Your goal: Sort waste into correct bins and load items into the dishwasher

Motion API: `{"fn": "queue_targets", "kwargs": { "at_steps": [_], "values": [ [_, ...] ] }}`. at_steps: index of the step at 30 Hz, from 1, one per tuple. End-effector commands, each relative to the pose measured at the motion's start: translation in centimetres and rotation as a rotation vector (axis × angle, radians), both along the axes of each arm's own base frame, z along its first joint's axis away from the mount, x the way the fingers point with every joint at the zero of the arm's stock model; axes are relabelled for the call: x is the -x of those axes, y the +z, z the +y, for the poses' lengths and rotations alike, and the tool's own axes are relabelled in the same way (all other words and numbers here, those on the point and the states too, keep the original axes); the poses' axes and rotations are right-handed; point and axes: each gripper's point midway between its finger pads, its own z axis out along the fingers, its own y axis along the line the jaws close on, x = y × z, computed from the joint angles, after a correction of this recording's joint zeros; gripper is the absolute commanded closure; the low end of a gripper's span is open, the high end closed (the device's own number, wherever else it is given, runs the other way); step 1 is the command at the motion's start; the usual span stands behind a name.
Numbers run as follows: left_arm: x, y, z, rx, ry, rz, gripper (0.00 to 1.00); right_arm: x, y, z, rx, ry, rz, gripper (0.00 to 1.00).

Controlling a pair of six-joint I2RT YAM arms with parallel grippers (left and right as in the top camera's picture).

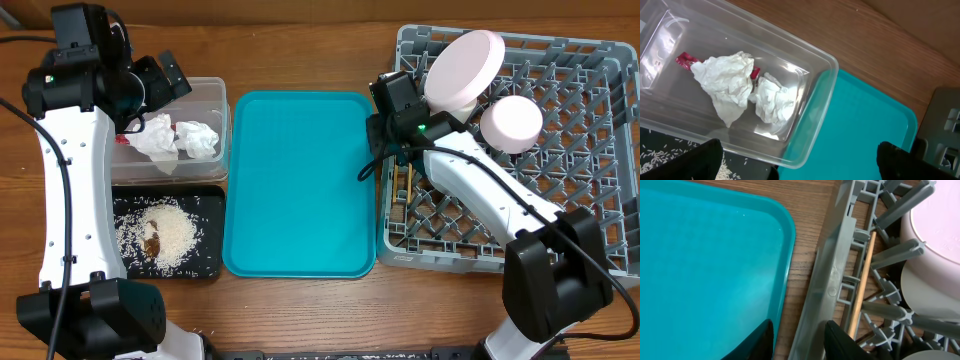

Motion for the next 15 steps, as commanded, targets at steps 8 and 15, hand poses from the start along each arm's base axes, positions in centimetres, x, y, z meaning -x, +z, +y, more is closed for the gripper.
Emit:
{"fn": "queue_targets", "kwargs": {
  "at_steps": [8,15],
  "values": [
    [-0.4,0.6,0.0,-0.017,-0.003,-0.016,0.00,0.8,-1.0,-0.9,0.031,-0.020,0.044,0.65],
    [-0.4,0.6,0.0,-0.017,-0.003,-0.016,0.00,1.8,-1.5,-1.2,0.036,-0.039,0.090,0.76]
  ]
}}
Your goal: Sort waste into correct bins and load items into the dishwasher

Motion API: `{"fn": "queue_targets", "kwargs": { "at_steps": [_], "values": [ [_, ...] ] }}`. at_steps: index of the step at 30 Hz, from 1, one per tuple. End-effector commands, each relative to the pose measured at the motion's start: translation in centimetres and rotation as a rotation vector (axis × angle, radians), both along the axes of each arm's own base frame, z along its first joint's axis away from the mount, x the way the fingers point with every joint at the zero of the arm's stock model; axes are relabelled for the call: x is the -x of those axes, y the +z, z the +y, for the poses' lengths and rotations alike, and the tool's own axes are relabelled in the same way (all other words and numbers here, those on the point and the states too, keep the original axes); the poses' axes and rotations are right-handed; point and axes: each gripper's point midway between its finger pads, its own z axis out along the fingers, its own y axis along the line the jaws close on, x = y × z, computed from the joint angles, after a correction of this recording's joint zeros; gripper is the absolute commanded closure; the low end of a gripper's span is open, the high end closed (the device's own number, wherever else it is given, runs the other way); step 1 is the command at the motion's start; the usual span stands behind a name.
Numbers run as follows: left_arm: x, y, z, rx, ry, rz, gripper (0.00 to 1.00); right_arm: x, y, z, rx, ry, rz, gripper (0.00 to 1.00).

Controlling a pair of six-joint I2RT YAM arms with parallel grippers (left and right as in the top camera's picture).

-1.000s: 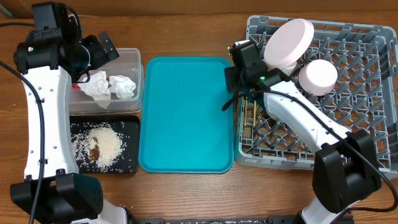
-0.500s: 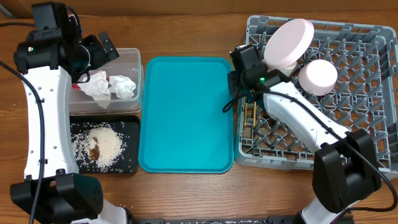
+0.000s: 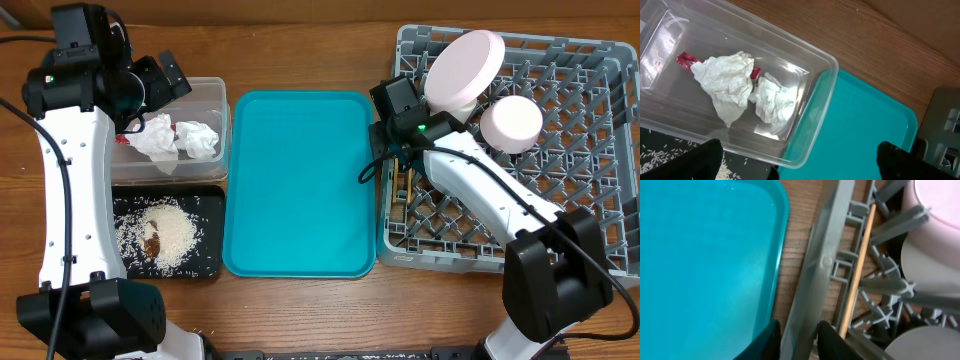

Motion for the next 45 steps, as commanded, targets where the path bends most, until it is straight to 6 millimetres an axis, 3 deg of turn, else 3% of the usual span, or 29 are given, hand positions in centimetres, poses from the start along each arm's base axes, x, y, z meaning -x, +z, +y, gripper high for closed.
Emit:
{"fn": "queue_targets", "kwargs": {
  "at_steps": [1,14,39,45],
  "values": [
    [-0.4,0.6,0.0,-0.017,-0.003,-0.016,0.00,0.2,-0.5,-0.5,0.012,-0.023,0.013,0.78],
    [-0.4,0.6,0.0,-0.016,-0.003,-0.016,0.00,1.8,-1.3,-1.2,0.045,-0.023,0.083,0.87],
    [-0.4,0.6,0.0,-0.016,-0.003,-0.016,0.00,3.7,-2.0,-2.0,0.058,-0.068,0.169,0.87],
    [-0.4,0.6,0.0,-0.016,-0.003,-0.016,0.00,3.4,-1.9,-1.9,0.052,-0.068,0.156,0.86]
  ]
}}
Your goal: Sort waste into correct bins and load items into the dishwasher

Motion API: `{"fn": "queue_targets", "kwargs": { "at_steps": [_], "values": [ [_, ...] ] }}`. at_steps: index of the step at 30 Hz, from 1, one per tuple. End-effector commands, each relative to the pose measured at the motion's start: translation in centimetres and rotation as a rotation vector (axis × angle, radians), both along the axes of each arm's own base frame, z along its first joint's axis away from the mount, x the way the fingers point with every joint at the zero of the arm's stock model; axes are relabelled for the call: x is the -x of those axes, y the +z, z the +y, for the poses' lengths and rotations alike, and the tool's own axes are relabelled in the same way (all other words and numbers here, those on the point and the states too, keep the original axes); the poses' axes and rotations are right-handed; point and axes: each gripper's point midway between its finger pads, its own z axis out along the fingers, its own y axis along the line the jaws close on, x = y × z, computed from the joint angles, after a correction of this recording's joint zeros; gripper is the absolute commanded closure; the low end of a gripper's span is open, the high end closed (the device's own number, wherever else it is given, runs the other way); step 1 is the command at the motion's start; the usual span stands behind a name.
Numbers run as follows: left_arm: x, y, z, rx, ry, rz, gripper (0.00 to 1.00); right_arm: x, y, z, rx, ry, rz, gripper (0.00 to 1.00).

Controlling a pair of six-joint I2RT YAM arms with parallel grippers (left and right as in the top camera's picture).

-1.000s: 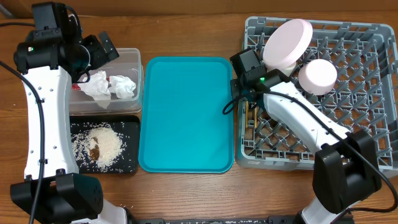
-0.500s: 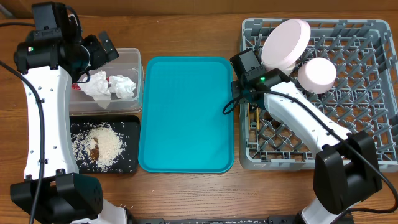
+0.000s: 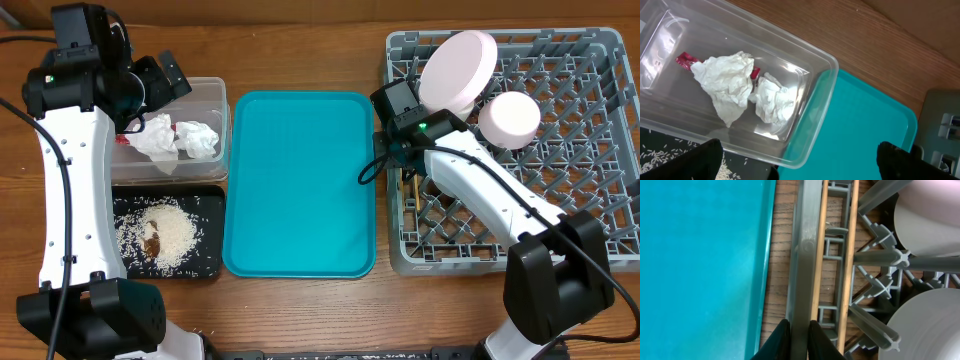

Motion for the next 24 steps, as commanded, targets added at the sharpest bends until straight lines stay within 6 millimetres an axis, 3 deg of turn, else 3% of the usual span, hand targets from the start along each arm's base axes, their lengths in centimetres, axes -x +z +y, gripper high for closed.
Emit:
{"fn": "queue_targets", "kwargs": {
  "at_steps": [1,6,14,15,17,24],
  "values": [
    [-0.4,0.6,0.0,-0.017,-0.003,-0.016,0.00,0.7,-1.2,-0.9,0.040,0.000,0.037,0.86],
    [-0.4,0.6,0.0,-0.017,-0.003,-0.016,0.00,-1.2,0.9,-0.8,0.051,-0.013,-0.044,0.62],
    [-0.4,0.6,0.0,-0.017,-0.003,-0.016,0.00,-4.7,9.9,0.7,-0.020,-0.019,-0.209,0.32],
    [-0.4,0.6,0.0,-0.017,-0.003,-0.016,0.00,-5.0,11.0,0.9,-0.034,-0.018,-0.230,0.25],
    [-0.4,0.6,0.0,-0.017,-0.003,-0.016,0.00,-5.6,12.7,1.2,-0.057,-0.021,-0.266,0.00],
    [-0.4,0.6,0.0,-0.017,-0.003,-0.016,0.00,-5.8,13.3,1.3,-0.063,-0.021,-0.279,0.00]
  ]
}}
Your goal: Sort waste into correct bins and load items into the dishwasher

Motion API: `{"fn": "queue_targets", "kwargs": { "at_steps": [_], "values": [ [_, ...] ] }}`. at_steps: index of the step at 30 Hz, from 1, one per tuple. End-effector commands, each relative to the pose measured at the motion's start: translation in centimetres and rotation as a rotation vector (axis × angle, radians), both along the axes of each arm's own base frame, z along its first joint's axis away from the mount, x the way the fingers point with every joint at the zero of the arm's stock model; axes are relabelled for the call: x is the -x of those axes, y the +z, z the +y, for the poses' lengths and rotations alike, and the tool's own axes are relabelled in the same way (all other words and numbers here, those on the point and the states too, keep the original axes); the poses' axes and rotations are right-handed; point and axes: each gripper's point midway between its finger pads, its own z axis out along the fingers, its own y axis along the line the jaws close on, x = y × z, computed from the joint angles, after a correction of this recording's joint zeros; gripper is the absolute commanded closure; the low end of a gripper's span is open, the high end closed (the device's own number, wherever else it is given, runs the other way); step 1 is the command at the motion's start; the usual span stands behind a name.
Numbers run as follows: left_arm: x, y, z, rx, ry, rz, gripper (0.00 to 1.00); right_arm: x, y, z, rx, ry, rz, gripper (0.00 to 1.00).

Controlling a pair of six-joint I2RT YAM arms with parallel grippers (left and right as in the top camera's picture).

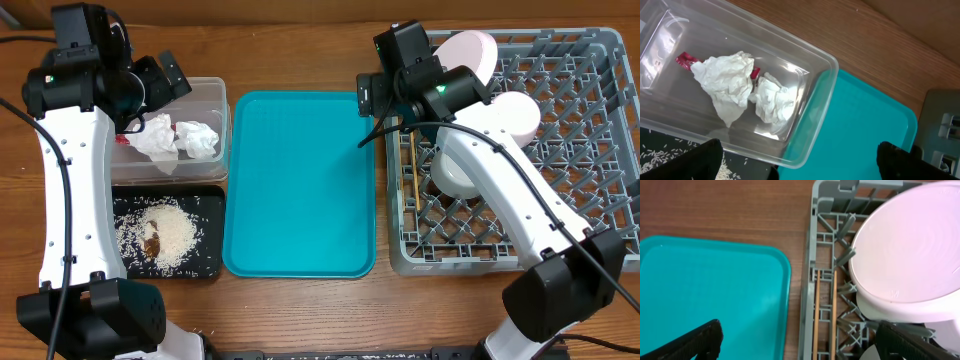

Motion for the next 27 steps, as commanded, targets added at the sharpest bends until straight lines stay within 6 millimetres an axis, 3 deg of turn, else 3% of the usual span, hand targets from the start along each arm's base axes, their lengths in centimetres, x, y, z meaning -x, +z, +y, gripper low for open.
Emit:
{"fn": "queue_targets", "kwargs": {
  "at_steps": [1,16,19,22,25,26,27],
  "values": [
    [-0.4,0.6,0.0,-0.017,-0.003,-0.016,0.00,-0.2,1.2,-0.2,-0.009,-0.007,-0.030,0.00],
    [-0.4,0.6,0.0,-0.017,-0.003,-0.016,0.00,-0.2,1.1,-0.3,-0.008,-0.007,-0.027,0.00],
    [-0.4,0.6,0.0,-0.017,-0.003,-0.016,0.00,0.4,2.1,-0.7,-0.003,-0.007,-0.035,0.00],
    [-0.4,0.6,0.0,-0.017,-0.003,-0.016,0.00,1.0,4.7,-0.7,-0.045,-0.002,-0.091,0.00],
    [-0.4,0.6,0.0,-0.017,-0.003,-0.016,0.00,1.8,9.1,-0.5,-0.117,0.016,-0.198,0.00],
    [-0.4,0.6,0.0,-0.017,-0.003,-0.016,0.00,2.4,11.8,-0.8,-0.150,0.017,-0.270,0.00],
    [-0.4,0.6,0.0,-0.017,-0.003,-0.016,0.00,2.6,12.8,-1.0,-0.158,0.014,-0.295,0.00]
  ]
}}
